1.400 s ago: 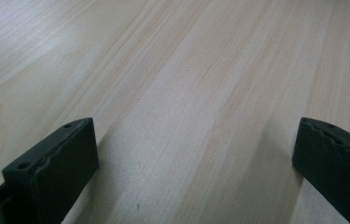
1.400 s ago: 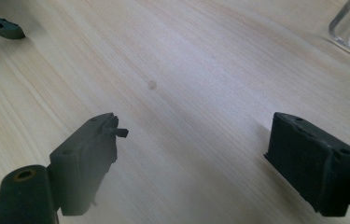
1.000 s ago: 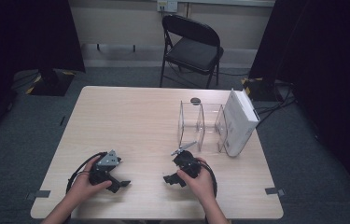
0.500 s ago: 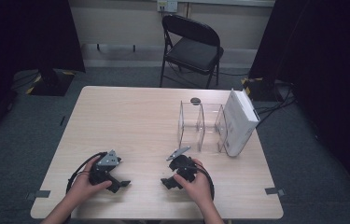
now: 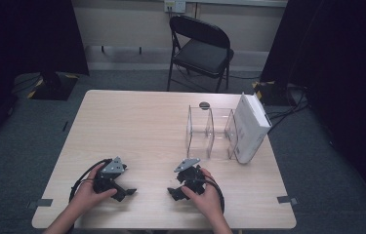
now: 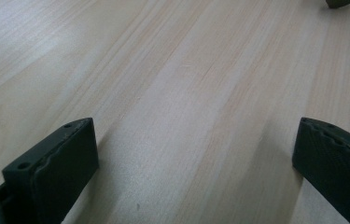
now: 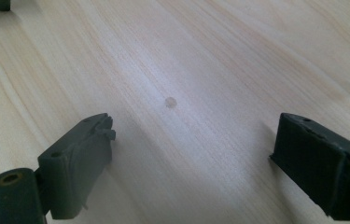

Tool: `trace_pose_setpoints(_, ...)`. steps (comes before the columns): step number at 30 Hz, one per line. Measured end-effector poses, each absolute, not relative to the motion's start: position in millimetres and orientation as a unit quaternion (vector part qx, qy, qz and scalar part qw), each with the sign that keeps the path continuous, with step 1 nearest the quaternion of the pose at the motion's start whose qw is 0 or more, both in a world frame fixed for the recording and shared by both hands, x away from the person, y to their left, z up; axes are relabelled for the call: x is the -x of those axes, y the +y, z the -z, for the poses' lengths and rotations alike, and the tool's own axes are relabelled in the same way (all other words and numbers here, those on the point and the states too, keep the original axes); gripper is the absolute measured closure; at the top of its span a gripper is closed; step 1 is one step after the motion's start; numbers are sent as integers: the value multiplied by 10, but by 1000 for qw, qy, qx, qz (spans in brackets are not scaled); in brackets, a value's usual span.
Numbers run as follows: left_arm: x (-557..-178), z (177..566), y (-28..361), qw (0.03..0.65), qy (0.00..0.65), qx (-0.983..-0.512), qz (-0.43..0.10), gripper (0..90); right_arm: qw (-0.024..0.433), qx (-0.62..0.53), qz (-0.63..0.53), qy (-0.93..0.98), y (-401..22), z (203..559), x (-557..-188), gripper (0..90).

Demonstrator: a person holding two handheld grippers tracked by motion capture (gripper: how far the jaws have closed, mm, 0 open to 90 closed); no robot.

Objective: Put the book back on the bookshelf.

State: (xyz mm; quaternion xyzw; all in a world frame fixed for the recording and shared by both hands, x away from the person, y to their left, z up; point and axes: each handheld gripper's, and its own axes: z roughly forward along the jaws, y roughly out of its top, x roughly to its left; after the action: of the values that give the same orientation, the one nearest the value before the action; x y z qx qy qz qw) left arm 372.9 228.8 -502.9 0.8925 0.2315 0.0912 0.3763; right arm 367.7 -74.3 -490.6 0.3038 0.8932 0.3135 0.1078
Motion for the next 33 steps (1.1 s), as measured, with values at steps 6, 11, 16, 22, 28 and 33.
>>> trace_pose_setpoints(6,-3729,5030,2287,376,232,-892,-91,0,112,-297,-333,888,-771,4935,-3668,101)
trace_pose_setpoints(11,-3729,5029,2288,376,231,-893,-91,0,116,-296,-345,883,-792,4957,-3651,101)
trace_pose_setpoints(16,-3729,5029,2288,376,232,-892,-91,0,120,-296,-356,878,-808,4979,-3638,100)
trace_pose_setpoints(22,-3729,5030,2287,376,232,-892,-91,0,124,-295,-367,873,-828,5003,-3622,99)
trace_pose_setpoints(28,-3729,5029,2288,376,232,-893,-91,0,124,-296,-374,870,-829,5015,-3612,99)
trace_pose_setpoints(33,-3728,5030,2287,376,232,-892,-92,0,128,-299,-373,869,-815,5017,-3609,99)
